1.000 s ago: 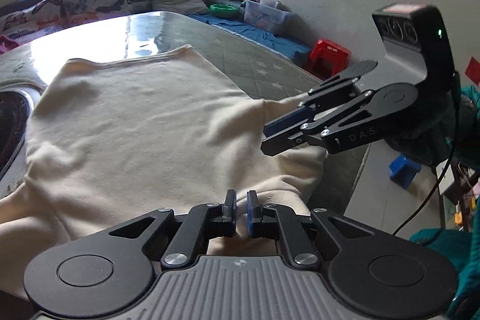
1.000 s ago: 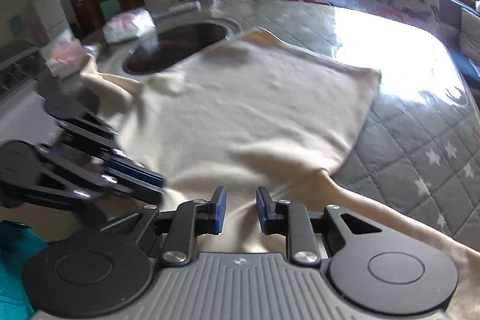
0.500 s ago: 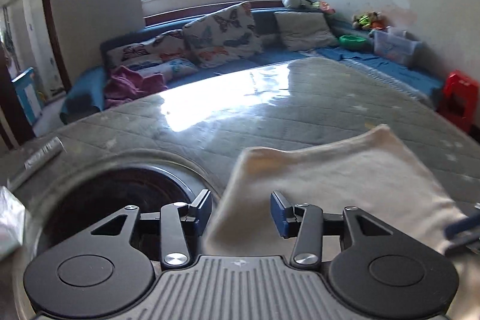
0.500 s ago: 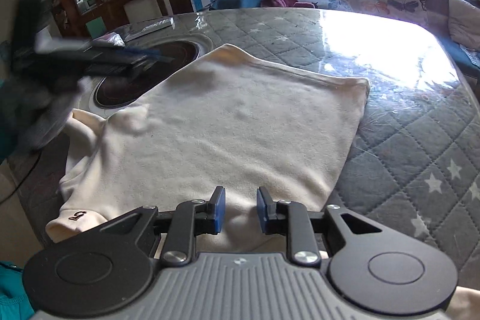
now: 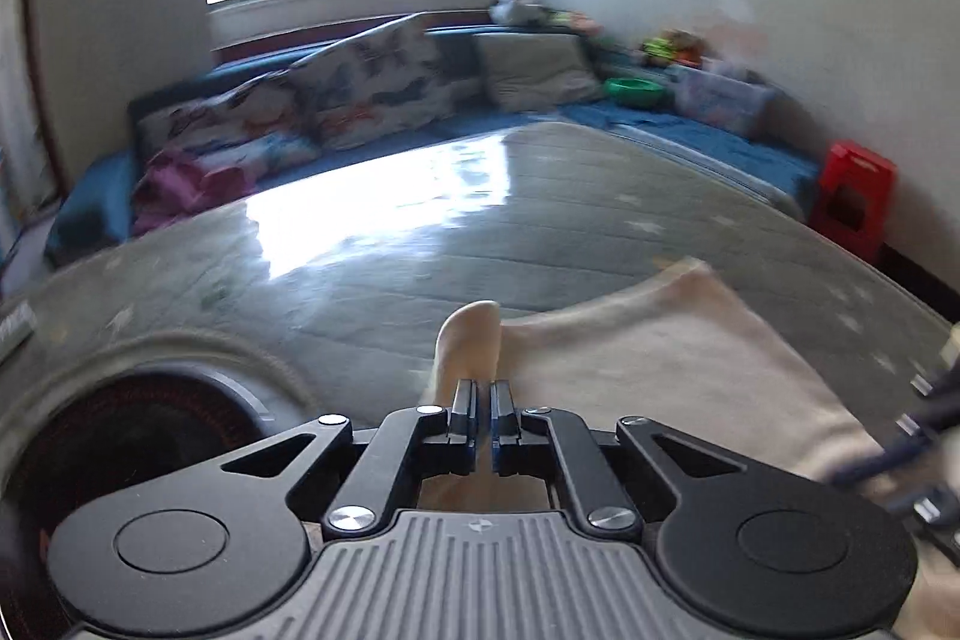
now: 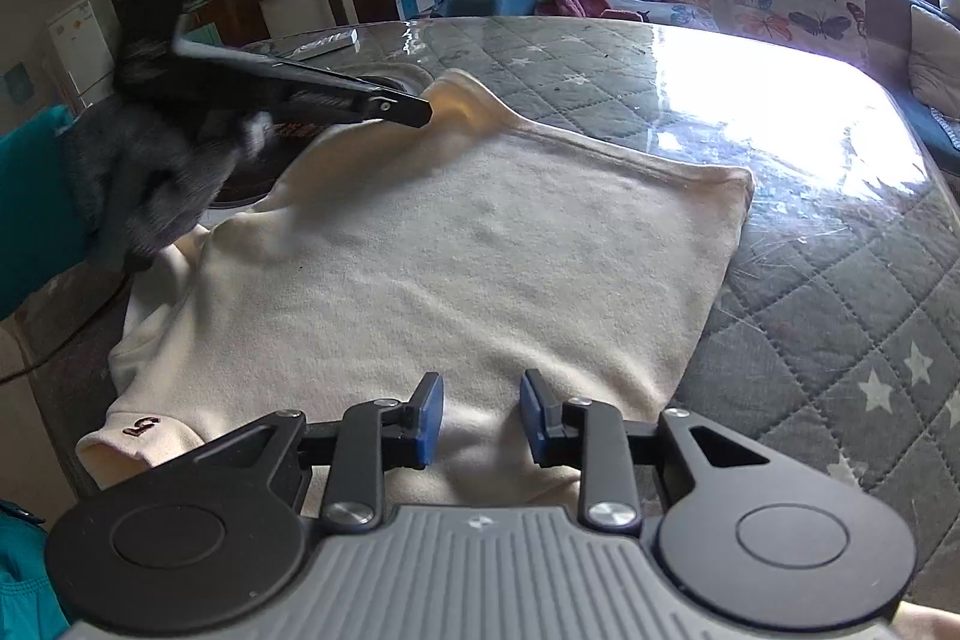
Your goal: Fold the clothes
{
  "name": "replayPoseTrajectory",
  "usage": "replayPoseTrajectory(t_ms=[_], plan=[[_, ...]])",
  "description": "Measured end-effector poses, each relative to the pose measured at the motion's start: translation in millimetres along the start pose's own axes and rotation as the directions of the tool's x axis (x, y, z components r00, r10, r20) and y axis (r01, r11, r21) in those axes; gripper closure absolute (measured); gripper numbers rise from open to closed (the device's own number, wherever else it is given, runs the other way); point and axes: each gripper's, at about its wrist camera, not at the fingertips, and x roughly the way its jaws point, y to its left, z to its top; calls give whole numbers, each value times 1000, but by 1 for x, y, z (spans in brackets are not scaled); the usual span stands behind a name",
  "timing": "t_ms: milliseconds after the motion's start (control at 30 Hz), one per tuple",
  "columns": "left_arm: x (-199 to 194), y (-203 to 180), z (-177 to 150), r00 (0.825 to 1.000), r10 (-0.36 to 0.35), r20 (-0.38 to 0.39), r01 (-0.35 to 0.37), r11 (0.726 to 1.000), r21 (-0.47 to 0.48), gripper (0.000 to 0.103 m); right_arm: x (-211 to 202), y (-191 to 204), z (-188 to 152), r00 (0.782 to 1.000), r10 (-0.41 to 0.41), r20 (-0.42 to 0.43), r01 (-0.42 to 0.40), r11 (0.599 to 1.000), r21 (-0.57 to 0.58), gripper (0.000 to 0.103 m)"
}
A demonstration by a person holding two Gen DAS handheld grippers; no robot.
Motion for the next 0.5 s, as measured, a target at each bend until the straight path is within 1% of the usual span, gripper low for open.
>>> replayPoseTrajectory(t_ms=[33,100,133,200,233,267,300,367,433,467,500], plan=[[-5,-9,-4,999,-47,-4,48,999,27,96,0,0,0,1000,1,0,-1,1000,0,75],[-15,-21,-11,993,-122,-1,122,990,77,90,0,0,0,1000,2,1,-2,1000,0,74],[-19,-26,-14,989,-148,1,147,984,99,89,0,0,0,1000,3,1,-3,1000,1,74],[-23,-26,-13,995,-101,26,98,988,119,86,0,-1,0,1000,4,2,-4,1000,1,74],[-24,-23,-12,997,-63,39,58,992,116,86,0,-1,0,1000,5,2,-5,1000,1,74],[-24,-19,-10,999,-17,46,12,995,104,81,0,-1,0,1000,6,2,-6,1000,1,74],[-21,-13,-8,998,38,47,-41,996,81,72,0,-1,-1,1000,6,2,-6,1000,1,74],[-14,6,-4,990,137,43,-137,991,2,64,0,-1,-1,1000,8,3,-8,1000,2,74],[-7,29,-1,978,207,20,-204,974,-102,64,0,-2,-1,1000,8,4,-8,1000,4,74],[-2,42,0,973,231,-1,-229,960,-162,64,0,-2,0,1000,8,4,-8,1000,6,74],[2,57,1,970,240,-29,-240,942,-233,64,0,-2,0,1000,8,4,-9,1000,8,74]])
